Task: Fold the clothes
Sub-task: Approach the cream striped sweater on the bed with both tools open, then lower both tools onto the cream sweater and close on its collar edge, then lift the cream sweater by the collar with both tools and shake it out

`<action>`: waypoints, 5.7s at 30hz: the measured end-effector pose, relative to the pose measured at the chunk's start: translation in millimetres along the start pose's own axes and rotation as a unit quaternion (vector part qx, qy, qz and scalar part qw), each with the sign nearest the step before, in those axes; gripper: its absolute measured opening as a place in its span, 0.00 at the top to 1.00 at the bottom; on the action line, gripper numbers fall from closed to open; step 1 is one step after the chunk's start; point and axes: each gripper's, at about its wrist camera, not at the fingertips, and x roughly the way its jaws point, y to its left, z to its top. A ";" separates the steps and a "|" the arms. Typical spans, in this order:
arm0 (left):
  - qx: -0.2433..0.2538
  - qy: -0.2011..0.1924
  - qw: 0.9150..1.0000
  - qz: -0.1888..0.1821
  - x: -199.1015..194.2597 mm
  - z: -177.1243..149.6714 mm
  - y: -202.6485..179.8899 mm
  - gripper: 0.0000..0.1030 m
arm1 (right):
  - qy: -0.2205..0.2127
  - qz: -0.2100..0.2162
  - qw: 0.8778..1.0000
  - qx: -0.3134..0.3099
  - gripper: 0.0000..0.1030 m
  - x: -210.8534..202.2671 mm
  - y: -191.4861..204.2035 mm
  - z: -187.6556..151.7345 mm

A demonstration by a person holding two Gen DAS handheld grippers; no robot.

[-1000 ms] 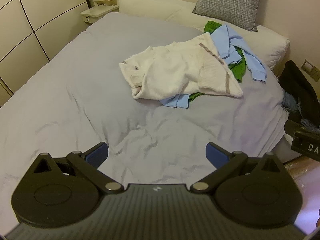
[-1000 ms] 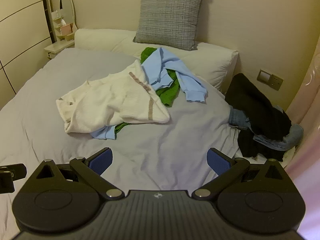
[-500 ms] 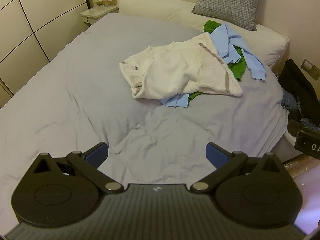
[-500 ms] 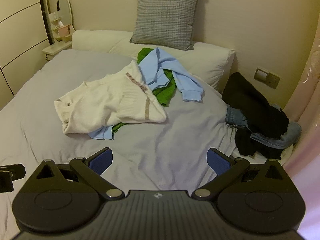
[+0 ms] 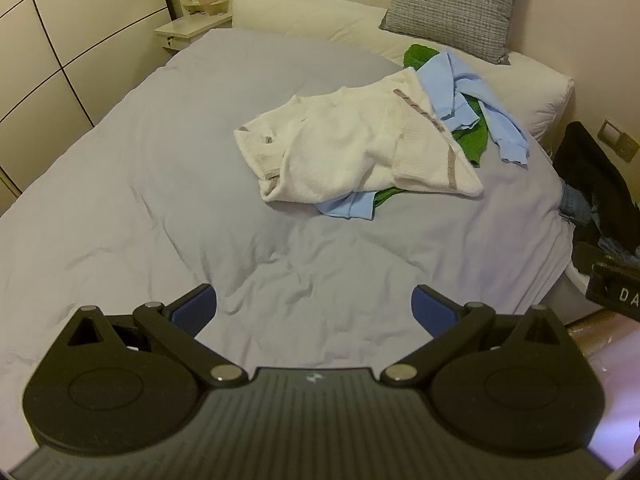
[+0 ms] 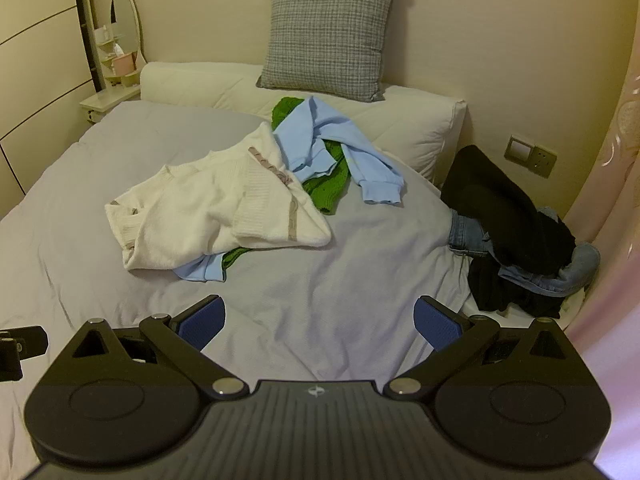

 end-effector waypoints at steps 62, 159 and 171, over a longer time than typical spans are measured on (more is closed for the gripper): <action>-0.042 0.093 0.995 -0.014 182.2 125.9 21.7 0.00 | 0.094 0.049 0.991 -0.079 0.00 207.6 69.6 105.8; -0.164 -0.257 0.950 0.068 34.8 75.2 233.0 0.85 | -0.191 0.368 0.891 -0.186 0.96 178.3 129.5 249.7; -0.176 -0.284 0.924 0.185 -172.3 -76.8 280.6 0.85 | -0.225 0.466 0.835 -0.188 0.97 2.9 183.5 135.9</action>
